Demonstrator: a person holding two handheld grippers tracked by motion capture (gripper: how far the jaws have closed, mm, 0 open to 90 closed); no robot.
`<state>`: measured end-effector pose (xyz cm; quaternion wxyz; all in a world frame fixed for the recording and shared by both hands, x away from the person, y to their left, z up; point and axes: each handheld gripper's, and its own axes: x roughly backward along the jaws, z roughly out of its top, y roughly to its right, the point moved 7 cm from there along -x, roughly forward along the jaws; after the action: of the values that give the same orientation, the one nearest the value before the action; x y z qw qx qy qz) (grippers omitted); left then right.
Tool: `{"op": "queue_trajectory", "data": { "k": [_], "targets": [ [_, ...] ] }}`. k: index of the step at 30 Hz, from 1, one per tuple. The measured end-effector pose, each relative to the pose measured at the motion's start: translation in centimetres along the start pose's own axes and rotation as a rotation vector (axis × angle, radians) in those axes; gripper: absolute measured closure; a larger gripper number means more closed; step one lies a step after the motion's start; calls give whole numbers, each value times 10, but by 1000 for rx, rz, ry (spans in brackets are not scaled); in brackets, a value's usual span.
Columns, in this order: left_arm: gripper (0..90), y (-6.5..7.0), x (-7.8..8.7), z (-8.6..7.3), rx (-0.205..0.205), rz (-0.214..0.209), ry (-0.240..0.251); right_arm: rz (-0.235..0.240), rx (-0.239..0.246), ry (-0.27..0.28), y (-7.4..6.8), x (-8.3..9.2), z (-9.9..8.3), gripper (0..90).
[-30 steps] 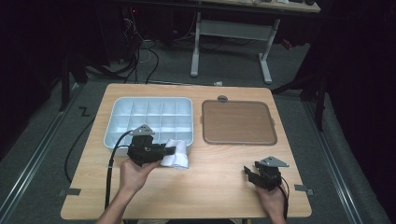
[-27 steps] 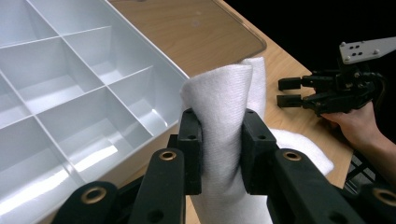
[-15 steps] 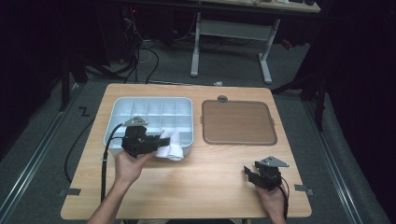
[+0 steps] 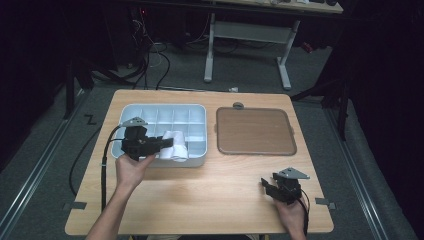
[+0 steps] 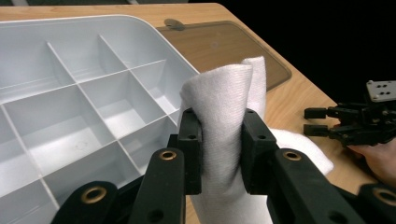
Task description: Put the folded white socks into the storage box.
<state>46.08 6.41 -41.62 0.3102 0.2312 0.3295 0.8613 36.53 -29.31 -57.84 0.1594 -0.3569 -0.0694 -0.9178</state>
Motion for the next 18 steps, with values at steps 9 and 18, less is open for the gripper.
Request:
{"op": "queue_trajectory", "data": {
  "k": [9, 18],
  "targets": [
    [738, -17, -3, 10, 10, 24, 23, 0, 1, 0, 0, 0, 0, 464],
    [738, -38, -7, 12, 28, 49, 22, 0, 1, 0, 0, 0, 0, 464]
  ]
}}
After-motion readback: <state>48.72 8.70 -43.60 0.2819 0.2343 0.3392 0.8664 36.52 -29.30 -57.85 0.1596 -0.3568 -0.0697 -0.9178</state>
